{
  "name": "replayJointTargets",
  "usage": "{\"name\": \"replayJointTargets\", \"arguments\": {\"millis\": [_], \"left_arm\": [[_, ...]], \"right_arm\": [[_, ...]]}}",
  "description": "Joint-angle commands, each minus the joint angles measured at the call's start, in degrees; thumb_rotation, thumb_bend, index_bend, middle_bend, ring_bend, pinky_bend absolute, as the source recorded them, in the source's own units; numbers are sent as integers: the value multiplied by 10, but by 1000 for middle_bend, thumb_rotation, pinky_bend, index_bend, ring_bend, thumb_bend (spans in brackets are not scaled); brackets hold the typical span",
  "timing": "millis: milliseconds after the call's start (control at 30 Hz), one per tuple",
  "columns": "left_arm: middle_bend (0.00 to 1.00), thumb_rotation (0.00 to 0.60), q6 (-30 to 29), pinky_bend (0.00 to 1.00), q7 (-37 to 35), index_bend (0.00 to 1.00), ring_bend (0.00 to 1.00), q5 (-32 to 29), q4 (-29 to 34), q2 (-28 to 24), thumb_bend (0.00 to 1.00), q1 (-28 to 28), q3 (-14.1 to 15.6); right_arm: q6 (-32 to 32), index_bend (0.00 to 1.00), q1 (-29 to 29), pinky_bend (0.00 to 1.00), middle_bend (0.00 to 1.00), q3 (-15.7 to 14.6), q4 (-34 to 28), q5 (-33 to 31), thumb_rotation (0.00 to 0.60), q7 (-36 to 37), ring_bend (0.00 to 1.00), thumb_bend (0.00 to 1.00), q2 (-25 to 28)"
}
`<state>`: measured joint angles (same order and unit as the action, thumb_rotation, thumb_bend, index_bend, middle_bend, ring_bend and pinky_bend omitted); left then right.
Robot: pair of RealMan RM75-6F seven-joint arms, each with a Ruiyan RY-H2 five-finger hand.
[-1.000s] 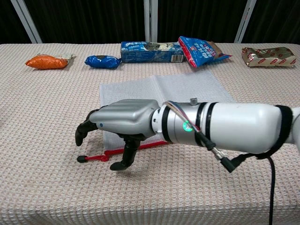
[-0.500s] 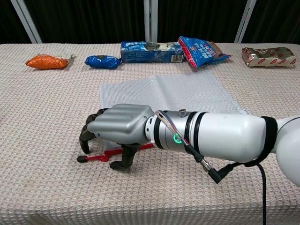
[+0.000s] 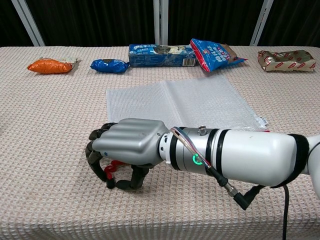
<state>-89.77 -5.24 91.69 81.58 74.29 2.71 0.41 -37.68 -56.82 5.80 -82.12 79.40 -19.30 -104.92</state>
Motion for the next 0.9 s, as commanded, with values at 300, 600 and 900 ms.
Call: {"name": "replayJointTargets", "arguments": {"millis": [300, 600, 900], "left_arm": [[74, 600, 1, 104, -9, 111, 43, -3, -3, 1, 2, 0, 0], [74, 600, 5, 105, -16, 110, 43, -5, -8, 1, 2, 1, 0], [74, 600, 7, 105, -21, 110, 43, -5, -11, 1, 2, 2, 0]], "right_arm": [[-10, 466, -9, 0, 180, 3, 33, 12, 600, 30, 0, 327, -19], [-18, 511, -14, 0, 193, 2, 55, 22, 600, 47, 0, 338, -33], [-24, 523, -15, 0, 199, 1, 57, 27, 600, 55, 0, 362, -35]]}}
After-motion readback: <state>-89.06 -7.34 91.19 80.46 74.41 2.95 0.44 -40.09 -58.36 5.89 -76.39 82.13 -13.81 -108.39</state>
